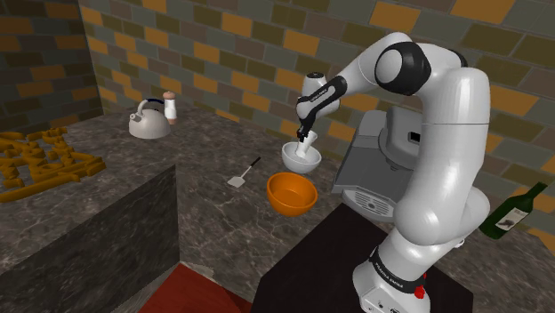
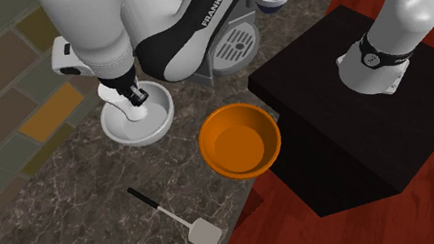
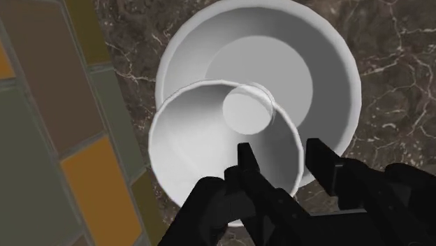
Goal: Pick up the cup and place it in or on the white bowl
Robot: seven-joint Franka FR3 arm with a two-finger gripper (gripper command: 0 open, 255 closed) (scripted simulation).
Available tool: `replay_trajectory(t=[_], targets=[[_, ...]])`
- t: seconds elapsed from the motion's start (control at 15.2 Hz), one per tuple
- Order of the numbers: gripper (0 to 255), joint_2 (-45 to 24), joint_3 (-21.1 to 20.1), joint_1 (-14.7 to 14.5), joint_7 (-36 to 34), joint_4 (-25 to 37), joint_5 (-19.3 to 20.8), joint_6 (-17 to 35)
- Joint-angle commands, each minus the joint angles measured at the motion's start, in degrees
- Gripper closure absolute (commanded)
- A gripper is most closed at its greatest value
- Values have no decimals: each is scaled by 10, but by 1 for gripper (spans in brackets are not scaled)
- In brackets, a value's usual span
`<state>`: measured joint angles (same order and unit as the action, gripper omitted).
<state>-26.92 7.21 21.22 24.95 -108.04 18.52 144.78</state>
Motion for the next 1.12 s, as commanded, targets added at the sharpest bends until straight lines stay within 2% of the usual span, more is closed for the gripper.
replay_trajectory(t=[0.0, 0.26, 0.53, 1.06], targets=[[0, 0, 0, 0, 0, 0, 0, 0], [0, 0, 0, 0, 0, 0, 0, 0], [0, 58, -5, -10, 2, -11, -3, -48], [0, 58, -5, -10, 2, -11, -3, -48]])
